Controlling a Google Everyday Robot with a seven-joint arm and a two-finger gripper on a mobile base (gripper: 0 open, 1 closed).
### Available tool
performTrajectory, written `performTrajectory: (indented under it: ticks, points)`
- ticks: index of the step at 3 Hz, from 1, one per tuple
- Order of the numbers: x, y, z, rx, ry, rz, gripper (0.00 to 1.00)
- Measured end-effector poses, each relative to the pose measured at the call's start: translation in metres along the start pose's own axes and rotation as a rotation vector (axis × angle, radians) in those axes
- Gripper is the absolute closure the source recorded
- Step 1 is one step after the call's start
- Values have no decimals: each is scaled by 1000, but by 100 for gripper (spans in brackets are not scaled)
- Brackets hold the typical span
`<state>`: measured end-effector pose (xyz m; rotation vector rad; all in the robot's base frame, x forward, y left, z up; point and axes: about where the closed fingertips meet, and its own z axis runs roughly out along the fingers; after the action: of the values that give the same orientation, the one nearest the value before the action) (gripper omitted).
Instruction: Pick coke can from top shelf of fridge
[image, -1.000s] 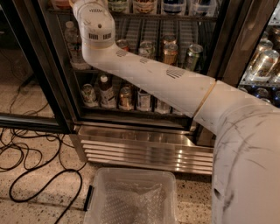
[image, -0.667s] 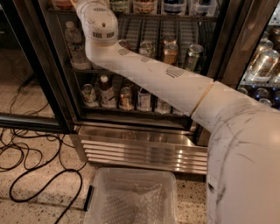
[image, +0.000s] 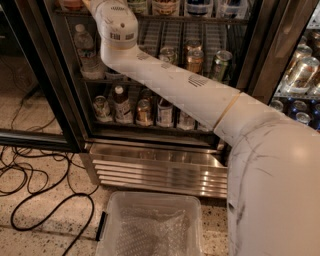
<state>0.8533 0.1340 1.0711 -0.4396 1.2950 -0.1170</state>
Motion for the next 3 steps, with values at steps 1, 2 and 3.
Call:
performTrajectory:
  ticks: [1,2,3]
  points:
    - [-4,-1,10,-6,-14,-8,38]
    - [-9,-3,16,-6,-28,-15,42]
    - [-10,1,16,-7,-28,-17,43]
